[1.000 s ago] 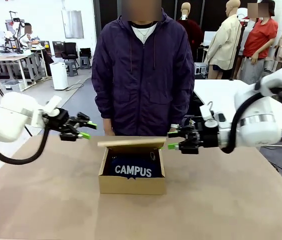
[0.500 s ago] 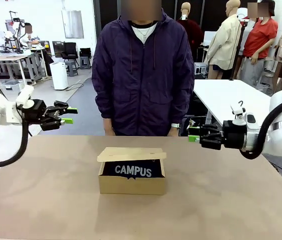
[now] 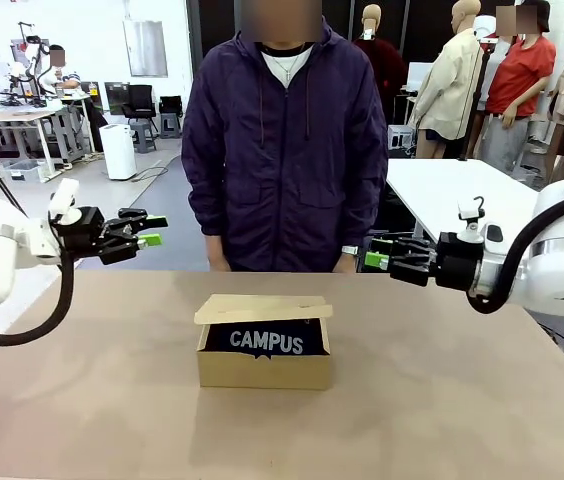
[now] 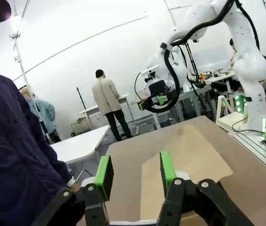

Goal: Pack the items into the box.
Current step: Close the Mailer Box.

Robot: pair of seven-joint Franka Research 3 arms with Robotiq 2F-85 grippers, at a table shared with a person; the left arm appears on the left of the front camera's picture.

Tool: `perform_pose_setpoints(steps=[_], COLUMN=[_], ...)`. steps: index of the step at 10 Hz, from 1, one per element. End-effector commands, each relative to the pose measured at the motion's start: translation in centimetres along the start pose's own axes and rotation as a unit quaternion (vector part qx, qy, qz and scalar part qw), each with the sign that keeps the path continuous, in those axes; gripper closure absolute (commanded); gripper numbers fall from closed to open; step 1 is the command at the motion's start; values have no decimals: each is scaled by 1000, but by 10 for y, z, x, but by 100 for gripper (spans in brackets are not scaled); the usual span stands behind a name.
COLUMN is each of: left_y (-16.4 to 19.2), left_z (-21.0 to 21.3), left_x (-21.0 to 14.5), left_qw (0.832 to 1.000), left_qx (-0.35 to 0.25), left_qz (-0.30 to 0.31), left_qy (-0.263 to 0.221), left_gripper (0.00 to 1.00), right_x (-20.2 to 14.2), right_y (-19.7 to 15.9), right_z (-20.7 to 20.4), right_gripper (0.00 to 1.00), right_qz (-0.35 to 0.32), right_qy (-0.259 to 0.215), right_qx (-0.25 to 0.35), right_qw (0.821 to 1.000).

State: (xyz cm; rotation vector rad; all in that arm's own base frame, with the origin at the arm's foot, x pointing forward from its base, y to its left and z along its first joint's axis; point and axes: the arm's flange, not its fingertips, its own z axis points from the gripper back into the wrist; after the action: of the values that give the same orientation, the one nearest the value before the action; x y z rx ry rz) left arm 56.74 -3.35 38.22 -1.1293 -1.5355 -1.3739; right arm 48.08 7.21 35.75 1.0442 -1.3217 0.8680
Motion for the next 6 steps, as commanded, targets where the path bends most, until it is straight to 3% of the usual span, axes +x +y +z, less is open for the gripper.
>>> perform_pose_setpoints(steps=[1, 3, 6], left_y=[-3, 12, 19], left_z=[-7, -44, -83], left_x=[-5, -21, -45], left_qw=[1000, 997, 994], left_qx=[5, -65, -94], left_qz=[6, 28, 53], left_qy=[-6, -3, 13], left_gripper=[45, 45, 45], right_x=[4, 4, -13], right_y=[-1, -16, -25], right_z=[-4, -43, -101], right_gripper=[32, 32, 32], right_qz=[-1, 20, -3], right_qy=[-12, 2, 50], right_qx=[-7, 21, 63], right_qw=[1000, 1000, 997])
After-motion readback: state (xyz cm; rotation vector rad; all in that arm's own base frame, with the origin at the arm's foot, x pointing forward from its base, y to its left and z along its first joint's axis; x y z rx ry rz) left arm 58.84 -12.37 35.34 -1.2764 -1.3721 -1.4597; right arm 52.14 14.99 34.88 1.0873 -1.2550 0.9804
